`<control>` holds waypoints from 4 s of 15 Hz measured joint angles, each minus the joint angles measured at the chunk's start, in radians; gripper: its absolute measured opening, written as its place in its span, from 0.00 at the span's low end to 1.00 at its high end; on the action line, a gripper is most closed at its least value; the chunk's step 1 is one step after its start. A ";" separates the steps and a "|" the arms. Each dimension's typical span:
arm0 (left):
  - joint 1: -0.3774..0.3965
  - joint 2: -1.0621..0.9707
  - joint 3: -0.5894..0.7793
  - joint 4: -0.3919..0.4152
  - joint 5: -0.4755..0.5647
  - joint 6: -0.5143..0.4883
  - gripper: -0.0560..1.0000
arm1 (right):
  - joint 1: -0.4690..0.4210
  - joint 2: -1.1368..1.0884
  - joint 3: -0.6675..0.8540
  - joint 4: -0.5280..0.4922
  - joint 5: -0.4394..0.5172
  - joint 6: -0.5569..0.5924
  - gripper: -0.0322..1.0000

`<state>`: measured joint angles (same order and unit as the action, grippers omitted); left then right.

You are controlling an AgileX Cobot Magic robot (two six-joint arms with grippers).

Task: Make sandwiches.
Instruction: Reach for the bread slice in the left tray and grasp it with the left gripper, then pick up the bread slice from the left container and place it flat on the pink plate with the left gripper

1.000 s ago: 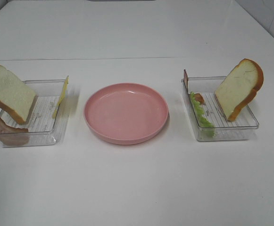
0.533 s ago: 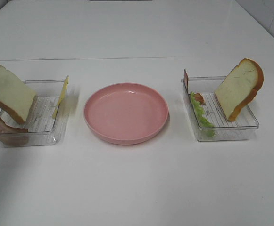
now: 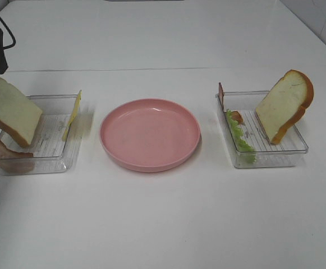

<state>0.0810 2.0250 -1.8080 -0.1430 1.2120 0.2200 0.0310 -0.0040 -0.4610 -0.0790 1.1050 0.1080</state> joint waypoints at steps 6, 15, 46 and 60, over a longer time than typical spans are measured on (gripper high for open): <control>0.050 0.135 -0.005 -0.138 0.001 0.114 0.98 | 0.000 0.000 0.000 0.000 0.000 0.000 0.96; 0.050 0.222 -0.005 -0.179 0.001 0.191 0.51 | 0.000 0.000 0.000 0.000 0.000 0.000 0.96; -0.339 0.037 -0.068 -0.543 -0.036 -0.015 0.24 | 0.000 0.000 0.000 0.000 0.000 0.000 0.96; -0.417 0.331 -0.068 -0.606 -0.181 -0.025 0.24 | 0.000 0.000 0.000 0.000 0.000 0.000 0.96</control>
<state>-0.3360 2.3560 -1.8760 -0.7490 1.0310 0.1950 0.0310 -0.0040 -0.4610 -0.0790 1.1050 0.1080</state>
